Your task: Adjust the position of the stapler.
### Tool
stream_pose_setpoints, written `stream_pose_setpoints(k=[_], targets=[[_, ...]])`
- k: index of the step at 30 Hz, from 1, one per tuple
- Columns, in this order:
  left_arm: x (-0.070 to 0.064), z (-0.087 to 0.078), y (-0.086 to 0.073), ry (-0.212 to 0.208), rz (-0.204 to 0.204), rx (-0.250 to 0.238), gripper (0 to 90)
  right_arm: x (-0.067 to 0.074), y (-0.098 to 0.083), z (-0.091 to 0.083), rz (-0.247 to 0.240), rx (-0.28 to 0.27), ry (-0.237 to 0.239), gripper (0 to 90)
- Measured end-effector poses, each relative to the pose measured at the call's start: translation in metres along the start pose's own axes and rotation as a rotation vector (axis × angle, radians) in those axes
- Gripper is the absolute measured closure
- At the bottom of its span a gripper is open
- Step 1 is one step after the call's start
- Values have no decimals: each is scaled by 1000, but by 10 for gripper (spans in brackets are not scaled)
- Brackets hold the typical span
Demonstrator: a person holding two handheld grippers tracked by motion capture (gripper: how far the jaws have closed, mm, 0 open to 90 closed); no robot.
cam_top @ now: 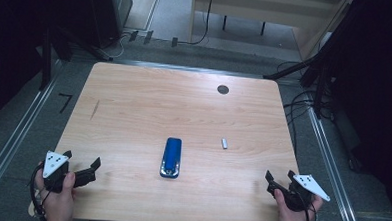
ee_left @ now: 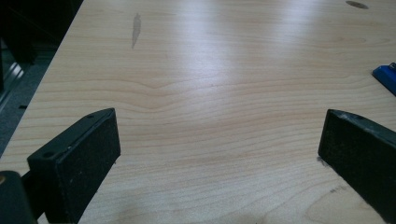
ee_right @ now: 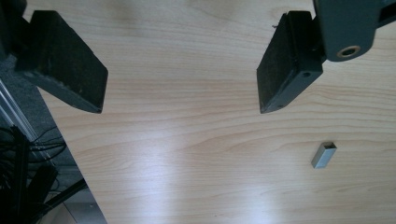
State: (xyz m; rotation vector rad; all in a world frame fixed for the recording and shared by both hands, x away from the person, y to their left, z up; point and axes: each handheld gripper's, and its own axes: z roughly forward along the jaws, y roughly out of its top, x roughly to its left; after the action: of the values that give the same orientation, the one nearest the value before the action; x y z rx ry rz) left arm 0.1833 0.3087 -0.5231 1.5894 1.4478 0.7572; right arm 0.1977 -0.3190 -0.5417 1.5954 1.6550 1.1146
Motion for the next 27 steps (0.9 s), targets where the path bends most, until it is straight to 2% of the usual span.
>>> stream_pose_setpoints(k=[6,7,9,11,16,18,19,21,27], targets=[[1,1,0,1,-15,11,0,11,4,-2,-10,0,33,172],[1,2,1,3,-18,16,0,20,7,-4,-27,-4,43,173],[1,2,1,5,-17,18,0,23,8,-4,-30,-4,50,173],[0,3,1,8,-13,20,0,33,12,-5,-47,-16,66,173],[1,2,1,5,-20,20,0,58,17,-1,-83,4,93,202],[1,2,1,5,-22,21,0,62,17,-1,-85,10,102,202],[1,3,1,5,-21,22,0,73,19,0,-93,15,117,202],[1,3,1,7,-18,27,0,76,19,1,-98,13,124,202],[1,3,1,8,-19,29,0,110,22,6,-119,27,180,204]])
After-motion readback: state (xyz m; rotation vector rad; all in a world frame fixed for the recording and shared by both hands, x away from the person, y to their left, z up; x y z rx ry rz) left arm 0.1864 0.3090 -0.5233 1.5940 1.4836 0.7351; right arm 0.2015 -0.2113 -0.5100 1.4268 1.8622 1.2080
